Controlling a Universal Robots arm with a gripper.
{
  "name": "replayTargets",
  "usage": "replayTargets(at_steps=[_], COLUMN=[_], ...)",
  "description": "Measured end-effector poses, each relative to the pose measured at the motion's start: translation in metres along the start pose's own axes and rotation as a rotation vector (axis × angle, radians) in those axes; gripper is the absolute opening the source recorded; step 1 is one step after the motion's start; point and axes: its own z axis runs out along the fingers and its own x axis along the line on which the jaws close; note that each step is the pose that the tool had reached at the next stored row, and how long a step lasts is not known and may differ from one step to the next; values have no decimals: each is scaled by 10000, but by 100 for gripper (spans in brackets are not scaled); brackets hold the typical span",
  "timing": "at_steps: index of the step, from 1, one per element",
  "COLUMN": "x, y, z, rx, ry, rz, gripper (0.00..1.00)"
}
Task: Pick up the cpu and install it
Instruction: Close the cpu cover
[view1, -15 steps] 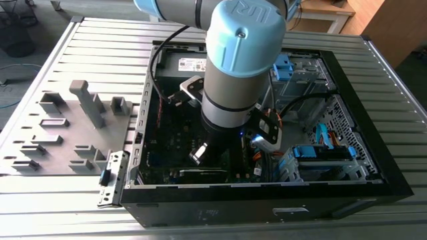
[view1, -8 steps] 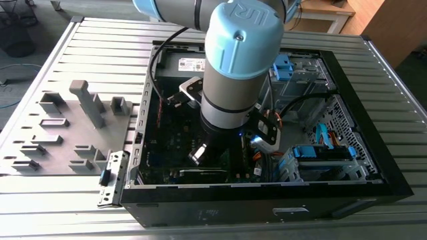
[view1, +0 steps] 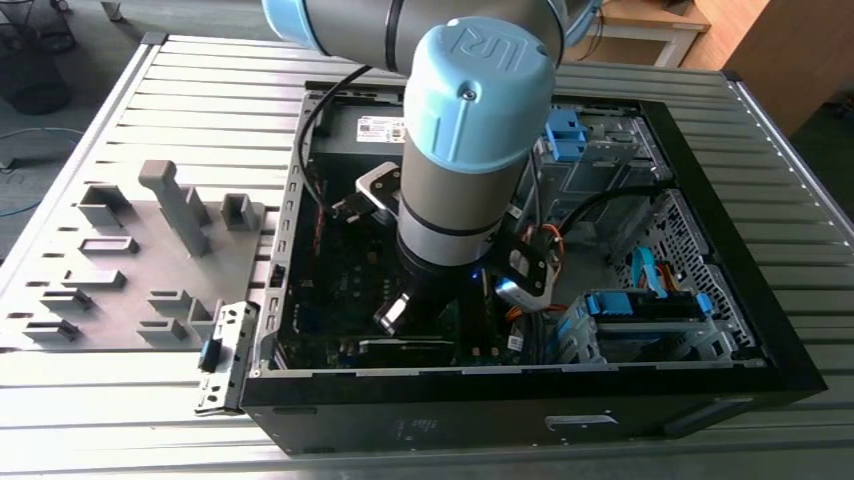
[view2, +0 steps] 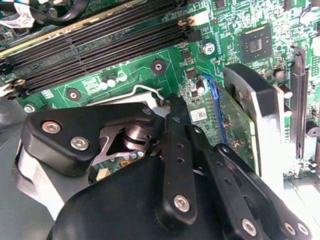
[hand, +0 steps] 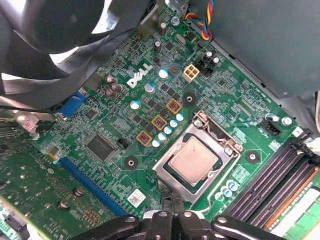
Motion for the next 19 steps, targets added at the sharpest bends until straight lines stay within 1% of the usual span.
replayTargets(at_steps=[2,7,14,19], x=[0,-26,-61,-73], y=[-1,-24,-51,-46], z=[17,22,21,-1], rx=[1,1,1,1], ry=[1,1,1,0], rz=[0,1,-1,-1], gripper=[11,11,11,11])
